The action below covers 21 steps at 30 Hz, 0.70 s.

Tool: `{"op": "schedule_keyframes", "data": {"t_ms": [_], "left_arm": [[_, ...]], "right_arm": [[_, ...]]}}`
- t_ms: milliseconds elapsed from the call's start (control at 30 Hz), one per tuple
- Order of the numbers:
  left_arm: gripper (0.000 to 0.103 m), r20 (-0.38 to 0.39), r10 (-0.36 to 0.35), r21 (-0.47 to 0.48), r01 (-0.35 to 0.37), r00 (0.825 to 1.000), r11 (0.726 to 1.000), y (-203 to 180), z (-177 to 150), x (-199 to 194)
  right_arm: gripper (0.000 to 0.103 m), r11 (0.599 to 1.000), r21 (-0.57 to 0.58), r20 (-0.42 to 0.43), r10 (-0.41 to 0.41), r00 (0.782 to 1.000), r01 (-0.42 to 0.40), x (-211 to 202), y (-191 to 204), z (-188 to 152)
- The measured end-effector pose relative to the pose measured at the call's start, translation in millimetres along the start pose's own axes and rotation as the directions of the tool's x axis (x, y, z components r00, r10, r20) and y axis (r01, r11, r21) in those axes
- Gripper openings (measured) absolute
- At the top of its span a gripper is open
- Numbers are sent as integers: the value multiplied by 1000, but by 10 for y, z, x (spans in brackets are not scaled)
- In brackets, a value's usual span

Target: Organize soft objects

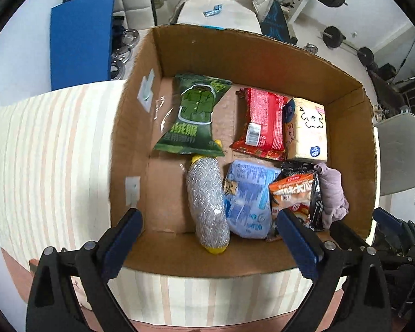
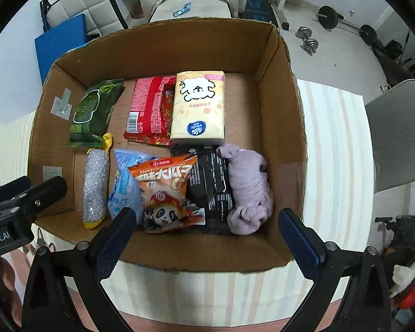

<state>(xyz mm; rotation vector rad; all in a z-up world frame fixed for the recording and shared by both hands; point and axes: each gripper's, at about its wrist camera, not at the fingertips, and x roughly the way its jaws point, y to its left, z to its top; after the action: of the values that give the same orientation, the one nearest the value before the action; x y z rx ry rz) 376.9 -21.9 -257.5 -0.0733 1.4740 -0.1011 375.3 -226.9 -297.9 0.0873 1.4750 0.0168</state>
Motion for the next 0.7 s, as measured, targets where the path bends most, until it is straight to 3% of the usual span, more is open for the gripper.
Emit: {"op": "schedule_keyframes", "data": {"t_ms": [367, 567, 700], "left_arm": [[100, 41, 53, 17, -53, 998, 998, -58, -278, -202], [100, 147, 65, 46, -73, 987, 996, -238, -471, -733], [100, 227, 79, 54, -93, 971, 994, -355, -673, -1140]], "right_arm": [[103, 1000, 13, 47, 20, 999, -21, -241, -50, -212], [103, 1000, 7, 138, 27, 990, -28, -689, -121, -407], [103, 998, -8, 215, 55, 975, -54, -1105, -160, -615]]}}
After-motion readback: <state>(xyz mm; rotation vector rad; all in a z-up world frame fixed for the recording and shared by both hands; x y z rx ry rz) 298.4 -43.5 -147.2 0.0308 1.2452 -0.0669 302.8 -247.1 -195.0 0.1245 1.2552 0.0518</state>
